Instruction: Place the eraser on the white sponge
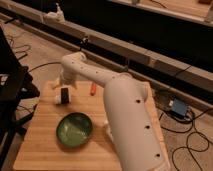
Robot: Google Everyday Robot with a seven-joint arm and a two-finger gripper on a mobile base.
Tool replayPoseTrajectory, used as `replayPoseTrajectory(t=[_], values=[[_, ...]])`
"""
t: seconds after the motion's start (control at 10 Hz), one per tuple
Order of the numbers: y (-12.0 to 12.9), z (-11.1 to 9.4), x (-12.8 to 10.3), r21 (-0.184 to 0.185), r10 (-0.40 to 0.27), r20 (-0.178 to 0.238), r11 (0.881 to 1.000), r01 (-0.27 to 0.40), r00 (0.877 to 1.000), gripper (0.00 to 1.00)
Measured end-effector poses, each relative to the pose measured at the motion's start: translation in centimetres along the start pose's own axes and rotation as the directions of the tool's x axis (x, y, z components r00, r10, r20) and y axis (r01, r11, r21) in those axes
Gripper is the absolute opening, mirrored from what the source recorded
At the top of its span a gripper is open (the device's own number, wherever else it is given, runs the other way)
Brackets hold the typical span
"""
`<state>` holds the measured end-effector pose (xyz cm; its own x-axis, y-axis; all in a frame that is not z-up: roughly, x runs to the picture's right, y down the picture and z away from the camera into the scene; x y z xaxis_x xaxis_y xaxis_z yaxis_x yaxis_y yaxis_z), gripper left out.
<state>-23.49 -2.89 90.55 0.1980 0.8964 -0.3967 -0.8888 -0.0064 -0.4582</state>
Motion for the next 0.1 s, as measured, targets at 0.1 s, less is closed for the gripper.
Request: replayPoseTrajectory(t=[0.1], values=[[-0.26, -1.99, -0.92, 0.007, 0.01, 0.045, 1.0, -0.011, 0.999, 0.8]])
